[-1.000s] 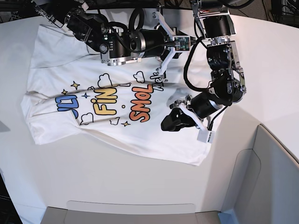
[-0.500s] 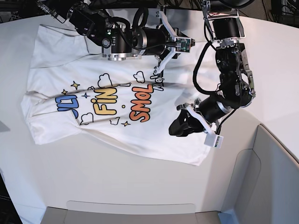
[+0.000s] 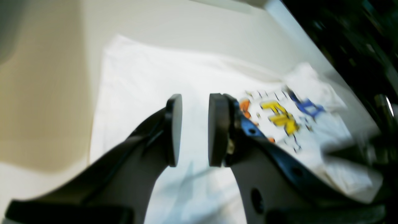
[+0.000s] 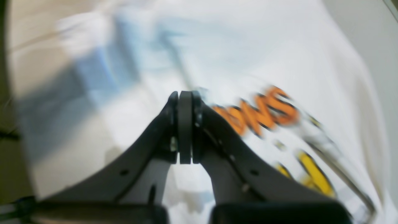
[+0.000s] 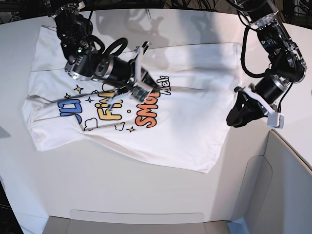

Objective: Layout the t-shirt on the table in an organized manner, then fold the t-shirt properly
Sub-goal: 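Raise both grippers away to the shirt's collar corners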

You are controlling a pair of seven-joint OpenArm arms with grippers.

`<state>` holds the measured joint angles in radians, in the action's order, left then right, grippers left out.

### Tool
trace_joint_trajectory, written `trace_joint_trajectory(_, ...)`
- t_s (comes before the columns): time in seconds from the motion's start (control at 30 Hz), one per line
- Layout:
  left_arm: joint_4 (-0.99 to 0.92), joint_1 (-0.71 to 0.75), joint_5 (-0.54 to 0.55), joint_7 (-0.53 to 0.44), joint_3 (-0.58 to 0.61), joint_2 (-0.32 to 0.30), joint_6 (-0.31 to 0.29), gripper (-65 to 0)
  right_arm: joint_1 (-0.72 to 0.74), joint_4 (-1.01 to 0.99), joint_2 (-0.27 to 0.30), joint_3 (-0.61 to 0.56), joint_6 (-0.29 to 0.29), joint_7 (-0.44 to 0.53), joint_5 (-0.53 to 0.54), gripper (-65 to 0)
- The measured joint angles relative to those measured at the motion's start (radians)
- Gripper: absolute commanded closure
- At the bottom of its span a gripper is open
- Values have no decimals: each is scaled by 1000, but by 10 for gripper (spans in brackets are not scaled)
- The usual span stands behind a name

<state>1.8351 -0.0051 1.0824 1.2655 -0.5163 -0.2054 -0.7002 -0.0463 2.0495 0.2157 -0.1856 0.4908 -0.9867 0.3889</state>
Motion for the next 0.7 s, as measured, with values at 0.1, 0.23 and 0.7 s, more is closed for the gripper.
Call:
trace_joint_trajectory(0.1,2,38,9,36,-91,-27,3,-158,-8,0,3,144,0,-1,0,0)
trace_joint_trajectory(0.23,4,104,11,42,-141,-66,4,-103,-45,0,-2,283,0,0,1,0)
trace_joint_trajectory(0.7,3,261,-22,43,-277,-209,3,0,-373,-1,-2,790,-1,-12,273,0)
